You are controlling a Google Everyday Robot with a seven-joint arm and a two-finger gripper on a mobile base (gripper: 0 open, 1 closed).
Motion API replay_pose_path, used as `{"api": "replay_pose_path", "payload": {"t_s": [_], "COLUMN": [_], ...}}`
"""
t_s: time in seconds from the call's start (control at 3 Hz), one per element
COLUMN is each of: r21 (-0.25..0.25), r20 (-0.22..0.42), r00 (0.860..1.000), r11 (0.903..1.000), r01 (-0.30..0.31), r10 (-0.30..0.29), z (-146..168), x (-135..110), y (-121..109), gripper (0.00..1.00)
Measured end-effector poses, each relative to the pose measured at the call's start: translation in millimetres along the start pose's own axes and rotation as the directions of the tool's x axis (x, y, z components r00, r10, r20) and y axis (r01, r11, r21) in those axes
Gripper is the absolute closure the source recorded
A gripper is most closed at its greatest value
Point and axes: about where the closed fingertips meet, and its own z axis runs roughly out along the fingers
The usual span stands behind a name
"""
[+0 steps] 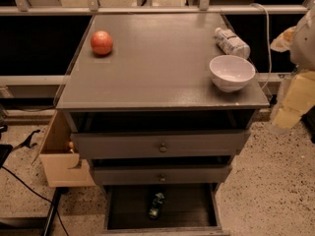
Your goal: Pick green can from bottom drawer and place on counter
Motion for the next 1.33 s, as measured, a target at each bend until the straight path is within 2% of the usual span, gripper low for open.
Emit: {"api": "replay_pose_path", "payload": {"t_s": [0.67, 1.0, 1.33], "r21": [-0.030, -0.037, -0.019], "r20": [0.033, 0.040, 0.041], "r00": [0.996, 0.990, 0.983], "r11": [0.9962, 0.9904, 0.9837], "r01": [-0.082, -0.134, -0.179], "r10": [0.082, 0.135, 0.180], "z": [31.4, 55.4, 93.5], "x": [2.1, 5.3, 7.8], "y": [35.7, 55.4, 72.5], "gripper": [0.00, 0.00, 0.00]}}
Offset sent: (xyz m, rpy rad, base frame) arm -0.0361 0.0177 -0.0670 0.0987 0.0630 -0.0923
